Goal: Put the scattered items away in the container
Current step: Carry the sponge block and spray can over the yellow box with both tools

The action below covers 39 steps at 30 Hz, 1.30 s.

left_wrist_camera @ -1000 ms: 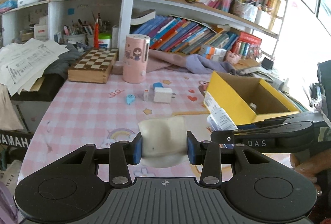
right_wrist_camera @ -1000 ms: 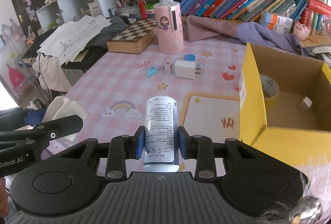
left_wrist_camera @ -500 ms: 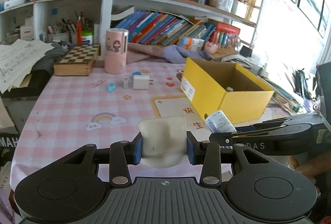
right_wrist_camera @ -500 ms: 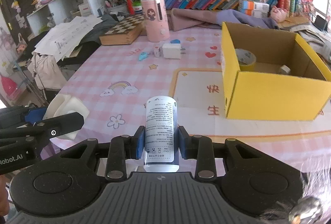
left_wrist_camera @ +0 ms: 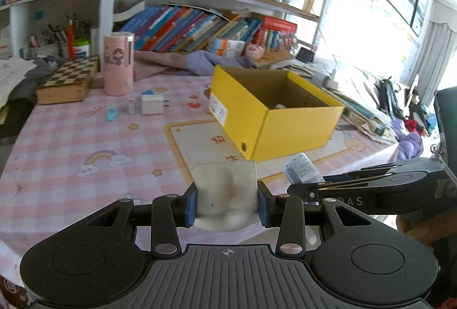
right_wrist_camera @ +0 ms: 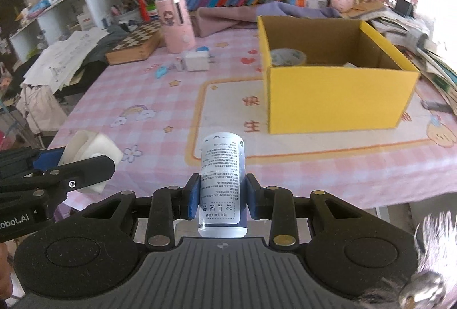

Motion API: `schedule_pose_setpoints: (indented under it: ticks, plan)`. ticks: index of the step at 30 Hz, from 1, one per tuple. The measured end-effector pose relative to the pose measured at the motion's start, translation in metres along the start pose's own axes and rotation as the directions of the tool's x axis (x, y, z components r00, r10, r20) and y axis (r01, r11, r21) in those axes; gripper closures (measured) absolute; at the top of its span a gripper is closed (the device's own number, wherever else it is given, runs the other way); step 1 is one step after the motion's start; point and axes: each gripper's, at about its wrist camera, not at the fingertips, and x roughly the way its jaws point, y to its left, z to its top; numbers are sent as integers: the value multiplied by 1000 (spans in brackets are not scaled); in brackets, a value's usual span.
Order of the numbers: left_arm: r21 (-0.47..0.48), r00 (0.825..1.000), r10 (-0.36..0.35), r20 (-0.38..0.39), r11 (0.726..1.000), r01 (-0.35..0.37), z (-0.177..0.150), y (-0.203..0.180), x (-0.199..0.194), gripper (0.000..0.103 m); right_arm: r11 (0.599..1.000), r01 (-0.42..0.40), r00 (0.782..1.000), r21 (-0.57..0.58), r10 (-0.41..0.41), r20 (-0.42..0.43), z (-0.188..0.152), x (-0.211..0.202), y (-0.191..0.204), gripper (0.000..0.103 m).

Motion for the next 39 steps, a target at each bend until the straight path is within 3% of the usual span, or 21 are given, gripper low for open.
schedule_pose_setpoints:
  ticks: [20,39]
  plan:
    - [87,990,-134,-33,987,137,4,-42,19,65,988,113,993,110,-114,5,-21,-31,-41,72]
    - [146,979,-195,-53,969,200,16,-78,44,65,972,161,986,169,-167,22,-23,-45,-78,72]
